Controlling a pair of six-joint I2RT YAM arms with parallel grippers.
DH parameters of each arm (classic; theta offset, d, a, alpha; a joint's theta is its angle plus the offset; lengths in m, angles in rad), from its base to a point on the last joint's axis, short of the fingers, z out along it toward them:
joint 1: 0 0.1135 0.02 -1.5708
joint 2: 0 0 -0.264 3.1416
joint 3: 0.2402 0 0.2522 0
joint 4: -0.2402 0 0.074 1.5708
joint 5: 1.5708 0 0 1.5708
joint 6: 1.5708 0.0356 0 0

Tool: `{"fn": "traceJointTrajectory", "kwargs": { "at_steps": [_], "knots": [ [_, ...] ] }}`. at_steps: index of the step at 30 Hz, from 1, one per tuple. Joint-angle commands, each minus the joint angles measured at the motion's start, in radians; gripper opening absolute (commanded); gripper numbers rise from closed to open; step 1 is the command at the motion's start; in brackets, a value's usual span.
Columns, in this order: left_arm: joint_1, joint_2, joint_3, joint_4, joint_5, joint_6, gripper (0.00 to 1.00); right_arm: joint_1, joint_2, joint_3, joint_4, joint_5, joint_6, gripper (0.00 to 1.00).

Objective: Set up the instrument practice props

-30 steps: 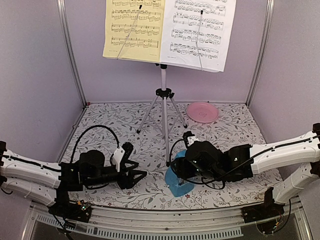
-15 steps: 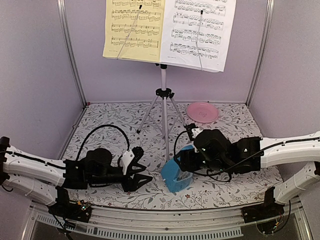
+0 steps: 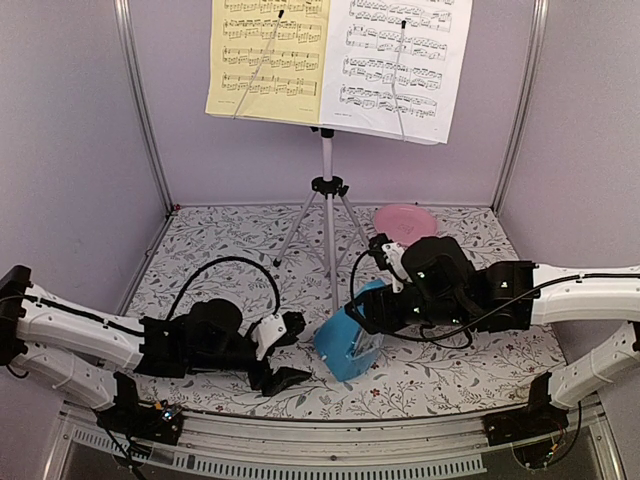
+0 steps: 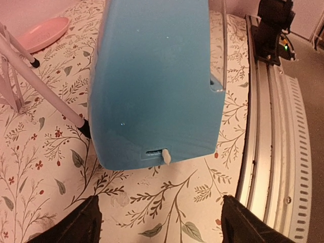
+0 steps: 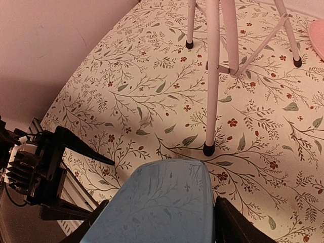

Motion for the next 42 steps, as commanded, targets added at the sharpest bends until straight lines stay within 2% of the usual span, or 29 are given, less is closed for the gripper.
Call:
{"fn": "traceJointTrajectory", "kwargs": {
  "at_steps": [1,9,10,12,20,29,38,42],
  "knots": [
    [-0.010,0.084,0.026,0.036,0.023,0.059,0.84,-0.022,0.014,0.035,0.127,-0.044,-0.074,0.00],
    [-0.011,0.267,0.063,0.173,0.014,0.040,0.92,-0.052,0.099,0.019,0.199,-0.142,-0.109,0.00],
    [-0.010,0.279,0.066,0.181,0.017,0.039,0.98,-0.052,0.103,0.015,0.206,-0.150,-0.108,0.00],
    [-0.011,0.298,0.069,0.189,0.023,0.037,0.99,-0.053,0.107,0.001,0.223,-0.166,-0.103,0.00],
    [0.000,0.323,0.013,0.287,0.062,0.046,0.99,-0.086,0.102,-0.072,0.284,-0.247,-0.075,0.00],
    [0.027,0.349,0.022,0.298,0.052,0.039,0.92,-0.120,0.095,-0.103,0.309,-0.304,-0.068,0.00],
    [0.059,0.331,-0.001,0.312,0.031,-0.001,0.97,-0.120,0.094,-0.097,0.304,-0.310,-0.084,0.00],
    [0.070,0.361,0.021,0.315,0.052,-0.007,0.91,-0.119,0.094,-0.095,0.304,-0.313,-0.088,0.00]
  ]
}}
